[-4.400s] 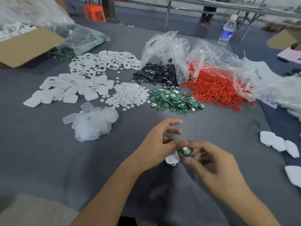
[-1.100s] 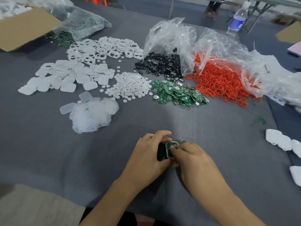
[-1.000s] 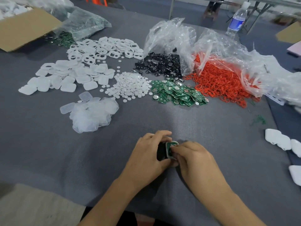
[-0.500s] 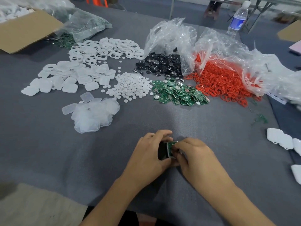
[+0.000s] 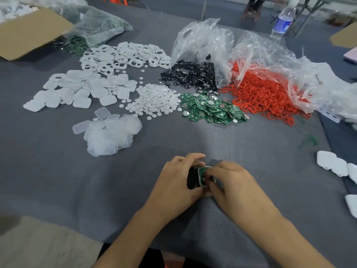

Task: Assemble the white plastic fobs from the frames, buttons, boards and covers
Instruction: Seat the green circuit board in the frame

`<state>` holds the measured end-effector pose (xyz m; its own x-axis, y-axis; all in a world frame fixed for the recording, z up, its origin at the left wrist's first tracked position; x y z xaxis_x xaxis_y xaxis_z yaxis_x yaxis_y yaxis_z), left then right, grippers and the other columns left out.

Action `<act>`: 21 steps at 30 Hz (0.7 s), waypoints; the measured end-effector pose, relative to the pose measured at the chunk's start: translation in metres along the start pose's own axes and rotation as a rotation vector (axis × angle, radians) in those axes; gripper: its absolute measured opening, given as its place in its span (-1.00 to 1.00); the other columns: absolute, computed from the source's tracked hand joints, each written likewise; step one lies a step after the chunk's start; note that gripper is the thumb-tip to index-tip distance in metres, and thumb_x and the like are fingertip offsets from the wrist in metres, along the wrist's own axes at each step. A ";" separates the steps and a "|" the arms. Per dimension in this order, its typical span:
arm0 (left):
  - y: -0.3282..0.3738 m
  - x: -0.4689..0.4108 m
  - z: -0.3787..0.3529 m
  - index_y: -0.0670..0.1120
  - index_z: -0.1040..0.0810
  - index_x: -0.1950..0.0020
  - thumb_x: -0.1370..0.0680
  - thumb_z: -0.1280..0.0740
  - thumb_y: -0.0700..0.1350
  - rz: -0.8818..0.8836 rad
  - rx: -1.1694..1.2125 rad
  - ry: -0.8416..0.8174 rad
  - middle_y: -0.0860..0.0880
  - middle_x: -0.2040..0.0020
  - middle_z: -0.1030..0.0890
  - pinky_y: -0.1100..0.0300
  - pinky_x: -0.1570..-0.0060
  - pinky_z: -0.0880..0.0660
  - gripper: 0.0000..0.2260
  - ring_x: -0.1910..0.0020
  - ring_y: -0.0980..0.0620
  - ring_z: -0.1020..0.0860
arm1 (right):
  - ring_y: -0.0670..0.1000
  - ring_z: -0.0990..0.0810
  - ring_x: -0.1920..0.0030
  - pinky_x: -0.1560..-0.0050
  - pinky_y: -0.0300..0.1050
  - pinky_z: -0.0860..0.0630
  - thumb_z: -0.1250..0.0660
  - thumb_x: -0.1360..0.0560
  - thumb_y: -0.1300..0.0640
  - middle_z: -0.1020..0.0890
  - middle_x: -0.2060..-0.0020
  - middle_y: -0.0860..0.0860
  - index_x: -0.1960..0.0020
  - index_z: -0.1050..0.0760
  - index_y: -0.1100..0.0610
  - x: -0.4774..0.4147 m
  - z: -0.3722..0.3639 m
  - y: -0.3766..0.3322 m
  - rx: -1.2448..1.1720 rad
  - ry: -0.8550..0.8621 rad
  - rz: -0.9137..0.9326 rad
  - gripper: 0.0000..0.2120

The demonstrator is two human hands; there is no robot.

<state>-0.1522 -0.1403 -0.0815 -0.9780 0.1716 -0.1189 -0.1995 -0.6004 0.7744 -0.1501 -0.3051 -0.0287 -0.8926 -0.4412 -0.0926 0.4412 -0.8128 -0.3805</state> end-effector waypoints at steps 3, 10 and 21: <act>0.001 0.000 0.000 0.27 -0.38 -0.38 -0.35 -0.50 0.25 -0.004 -0.006 0.000 0.34 -0.21 -0.58 0.25 -0.32 -0.28 -0.36 -0.27 0.27 -0.43 | 0.01 -0.54 0.16 0.18 -0.19 -0.44 -0.47 -0.40 0.29 -0.54 0.19 -0.05 0.07 -0.62 0.07 0.001 -0.001 0.000 -0.012 0.009 0.007 -0.82; 0.001 0.001 0.001 0.27 -0.36 -0.40 -0.36 -0.50 0.23 -0.009 -0.016 0.006 0.34 -0.21 -0.57 0.25 -0.34 -0.28 -0.36 -0.28 0.28 -0.43 | 0.02 -0.52 0.17 0.19 -0.11 -0.50 -0.46 -0.43 0.29 -0.55 0.20 -0.03 0.09 -0.63 0.10 0.001 -0.001 0.000 0.012 -0.001 0.032 -0.87; 0.002 0.000 0.002 0.20 -0.39 -0.41 -0.38 -0.55 0.10 -0.004 -0.040 -0.001 0.32 -0.22 -0.59 0.16 -0.34 -0.31 -0.36 -0.25 0.27 -0.43 | 0.03 -0.51 0.06 0.02 -0.19 -0.42 -0.37 -0.50 0.17 -0.55 0.11 0.01 0.03 -0.58 0.14 -0.008 0.004 0.005 0.030 -0.113 0.105 -0.93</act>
<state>-0.1529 -0.1398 -0.0786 -0.9771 0.1749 -0.1211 -0.2056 -0.6302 0.7487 -0.1404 -0.3075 -0.0260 -0.8263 -0.5626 -0.0260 0.5354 -0.7704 -0.3462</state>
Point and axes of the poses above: each hand's wrist, its own x-axis away from the middle knuckle, its own z-axis out of the back of the hand, y = z × x, the point moved 2 cm from there along -x, towards the middle knuckle
